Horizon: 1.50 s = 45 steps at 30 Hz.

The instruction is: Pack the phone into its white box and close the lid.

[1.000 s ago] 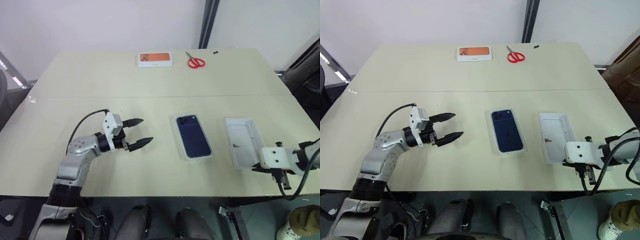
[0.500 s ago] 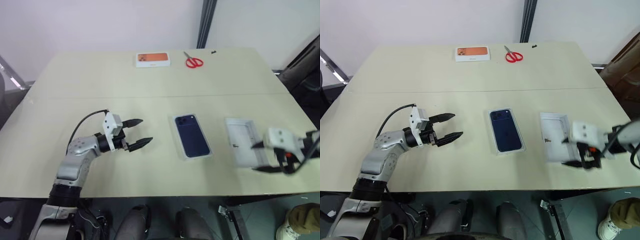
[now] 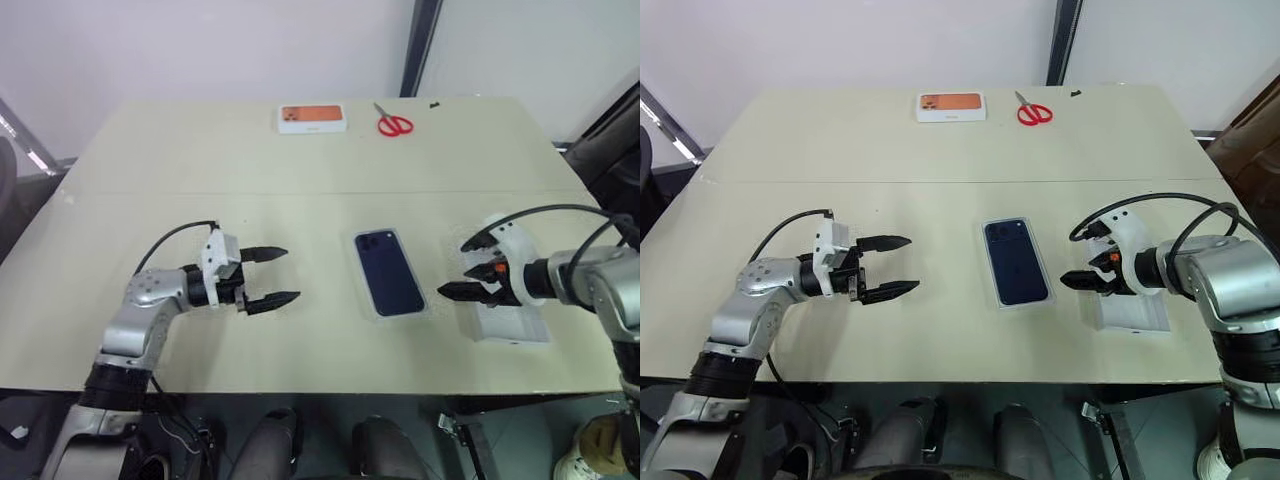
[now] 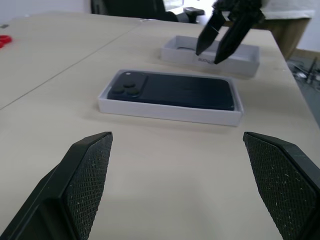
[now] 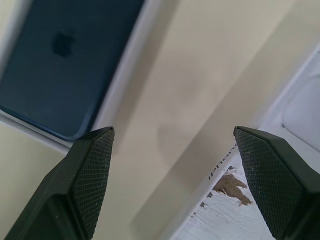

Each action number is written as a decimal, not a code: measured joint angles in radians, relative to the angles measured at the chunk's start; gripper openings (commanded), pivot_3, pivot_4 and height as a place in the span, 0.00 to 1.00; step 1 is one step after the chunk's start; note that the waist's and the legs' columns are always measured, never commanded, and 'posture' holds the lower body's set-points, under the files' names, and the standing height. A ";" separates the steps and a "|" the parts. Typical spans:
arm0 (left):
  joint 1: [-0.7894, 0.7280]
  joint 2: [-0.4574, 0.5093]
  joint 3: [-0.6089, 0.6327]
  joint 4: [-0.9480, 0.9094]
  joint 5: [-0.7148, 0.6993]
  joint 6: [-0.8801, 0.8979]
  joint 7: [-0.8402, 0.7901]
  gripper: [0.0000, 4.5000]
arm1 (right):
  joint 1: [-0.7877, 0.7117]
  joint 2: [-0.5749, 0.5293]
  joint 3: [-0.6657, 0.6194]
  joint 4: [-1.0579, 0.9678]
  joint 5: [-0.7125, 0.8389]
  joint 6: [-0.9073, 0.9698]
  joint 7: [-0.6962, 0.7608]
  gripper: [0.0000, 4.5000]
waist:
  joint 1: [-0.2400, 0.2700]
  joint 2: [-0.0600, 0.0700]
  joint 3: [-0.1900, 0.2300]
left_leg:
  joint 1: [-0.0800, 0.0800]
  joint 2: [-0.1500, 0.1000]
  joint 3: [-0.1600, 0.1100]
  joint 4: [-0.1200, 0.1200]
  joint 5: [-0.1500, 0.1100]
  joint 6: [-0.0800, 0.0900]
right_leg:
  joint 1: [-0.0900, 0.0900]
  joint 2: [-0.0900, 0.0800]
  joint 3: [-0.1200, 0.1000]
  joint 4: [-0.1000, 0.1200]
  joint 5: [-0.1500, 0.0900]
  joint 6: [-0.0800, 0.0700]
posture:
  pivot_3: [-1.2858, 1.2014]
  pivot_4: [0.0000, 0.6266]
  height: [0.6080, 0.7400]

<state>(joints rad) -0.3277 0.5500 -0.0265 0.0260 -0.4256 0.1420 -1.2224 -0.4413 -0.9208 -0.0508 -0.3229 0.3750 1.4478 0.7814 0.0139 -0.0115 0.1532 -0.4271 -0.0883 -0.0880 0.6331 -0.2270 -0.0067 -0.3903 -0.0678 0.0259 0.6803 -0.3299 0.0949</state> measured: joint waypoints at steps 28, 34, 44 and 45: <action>0.008 -0.019 -0.023 -0.011 0.001 -0.014 -0.026 0.98 | 0.080 0.081 -0.165 -0.012 0.062 0.160 -0.277 0.89 | -0.010 0.000 0.000 | 0.000 0.000 0.000 0.000 0.000 0.000 | 0.000 0.001 0.000 0.001 0.000 0.000 | 0.52 0.24 0.95; 0.011 -0.023 -0.031 -0.024 0.001 -0.015 -0.016 0.98 | 0.080 0.090 -0.175 -0.012 0.106 0.160 -0.311 0.89 | -0.009 0.000 0.000 | 0.000 0.000 0.000 0.000 0.000 0.000 | 0.000 0.001 0.000 0.001 0.000 0.000 | 0.52 0.24 0.95; 0.021 -0.026 -0.034 -0.049 0.000 -0.009 0.010 0.98 | 0.104 0.104 -0.178 -0.022 0.120 0.158 -0.376 0.02 | -0.009 0.000 0.000 | 0.001 0.001 0.000 0.000 0.000 0.001 | 0.001 0.001 0.000 0.001 0.000 0.000 | 0.52 0.24 0.95; 0.021 -0.026 -0.034 -0.049 0.000 -0.004 0.014 0.98 | 0.104 0.114 -0.183 -0.024 0.120 0.159 -0.386 0.02 | -0.009 -0.001 -0.001 | 0.001 0.001 0.000 0.000 0.000 0.001 | 0.001 0.001 0.000 0.001 0.000 0.000 | 0.52 0.24 0.95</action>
<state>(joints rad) -0.3066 0.5238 -0.0601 -0.0228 -0.4257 0.1378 -1.2080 -0.3375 -0.8069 -0.2339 -0.3466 0.4945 1.6070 0.3953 0.0045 -0.0129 0.1523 -0.4260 -0.0878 -0.0879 0.6329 -0.2270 -0.0062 -0.3890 -0.0668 0.0260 0.6811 -0.3299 0.0950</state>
